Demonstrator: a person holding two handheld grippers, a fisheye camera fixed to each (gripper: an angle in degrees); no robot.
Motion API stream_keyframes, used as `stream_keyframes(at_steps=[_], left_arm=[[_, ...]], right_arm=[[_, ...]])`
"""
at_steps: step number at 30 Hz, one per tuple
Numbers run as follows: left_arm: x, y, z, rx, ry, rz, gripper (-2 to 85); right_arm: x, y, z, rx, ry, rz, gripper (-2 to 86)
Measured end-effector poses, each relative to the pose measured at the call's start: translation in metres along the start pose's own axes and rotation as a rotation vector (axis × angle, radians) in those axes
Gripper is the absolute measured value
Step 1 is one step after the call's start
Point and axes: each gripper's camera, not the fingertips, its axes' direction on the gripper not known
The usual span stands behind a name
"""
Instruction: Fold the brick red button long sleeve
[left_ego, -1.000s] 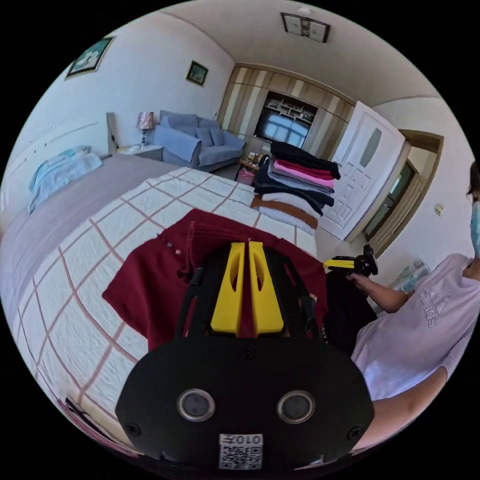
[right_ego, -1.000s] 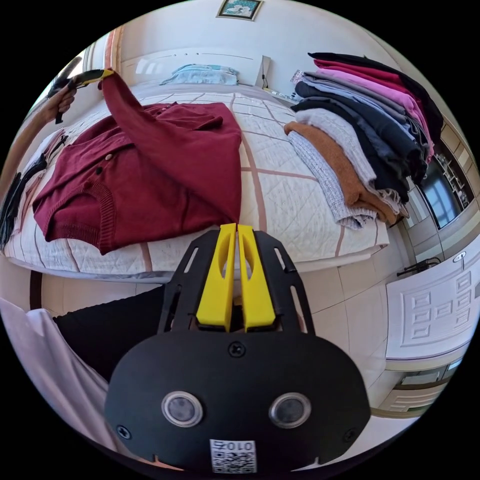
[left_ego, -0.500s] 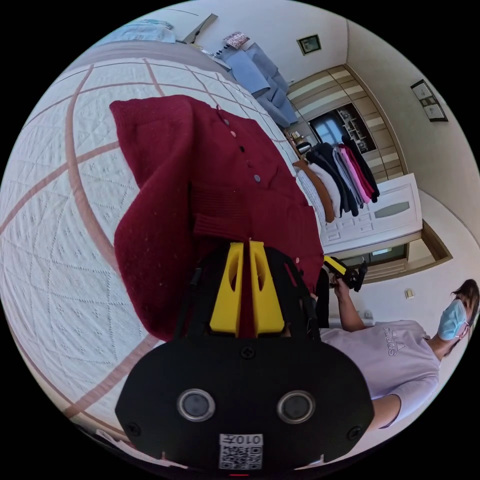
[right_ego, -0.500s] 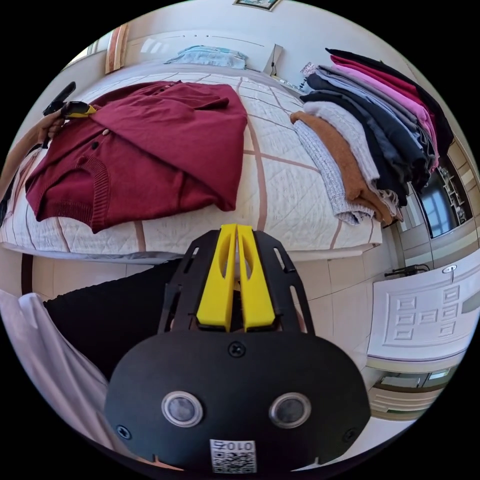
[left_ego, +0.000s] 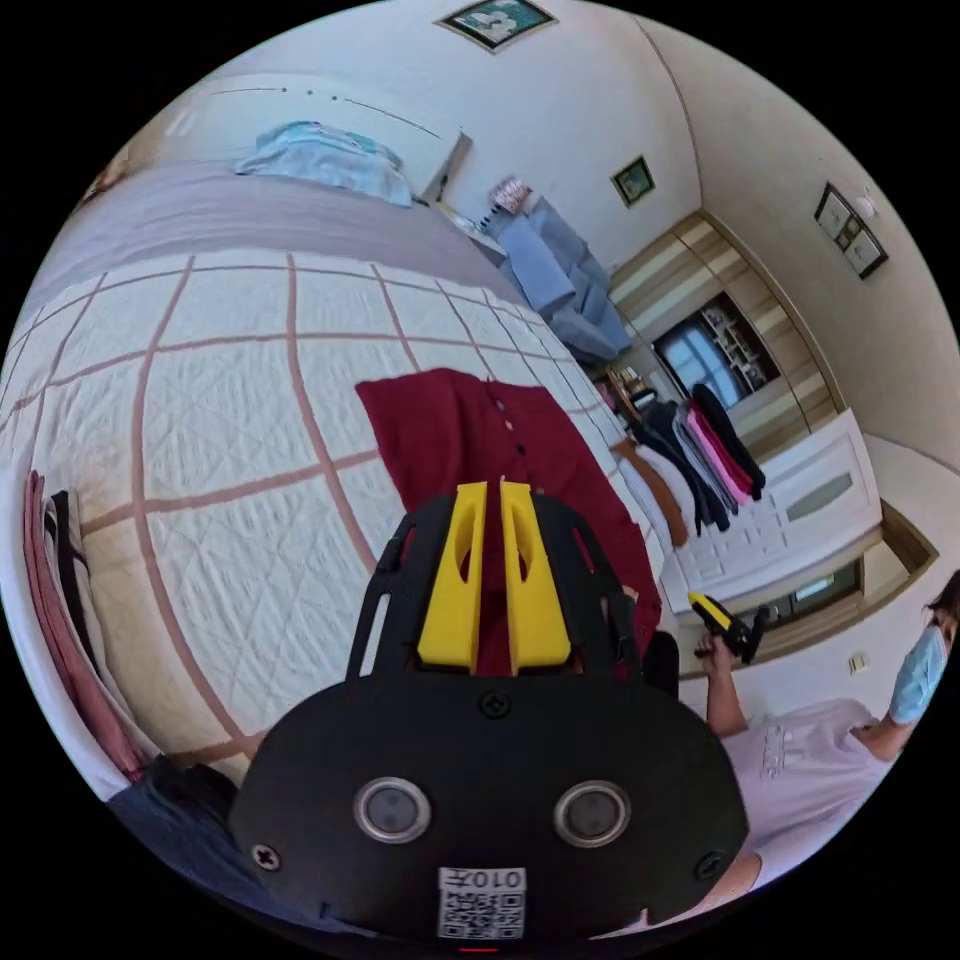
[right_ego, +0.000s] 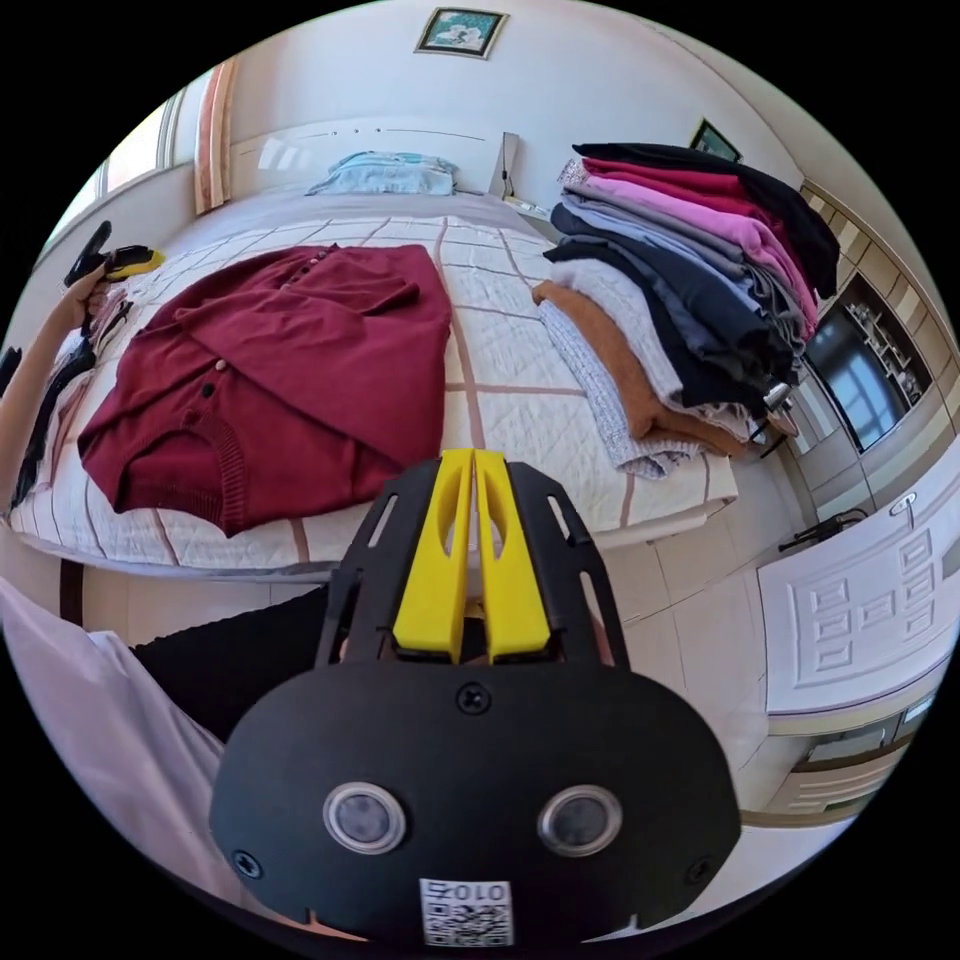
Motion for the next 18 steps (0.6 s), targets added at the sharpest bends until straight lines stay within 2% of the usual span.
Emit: stream_keyframes(at_steps=[5,9,12,16,18], left_arm=[[-0.017,-0.038,0.066,0.002,-0.254,-0.113,2.7],[-0.027,-0.051,0.119,-0.131,-0.367,-0.129,2.7],[-0.024,-0.054,0.125,-0.124,-0.363,-0.104,1.8],[-0.010,-0.059,0.121,-0.140,-0.290,0.063,0.6],[-0.006,-0.064,0.098,-0.068,-0.301,0.118,0.3]], right_arm=[[-0.003,-0.021,0.001,0.058,0.046,-0.036,1.0],[0.011,-0.027,0.015,0.045,0.057,-0.033,0.9],[0.020,-0.033,0.036,0.021,0.058,-0.041,0.9],[0.027,-0.058,0.062,0.010,0.022,-0.041,1.0],[0.030,-0.070,0.067,0.038,-0.005,-0.035,1.0]])
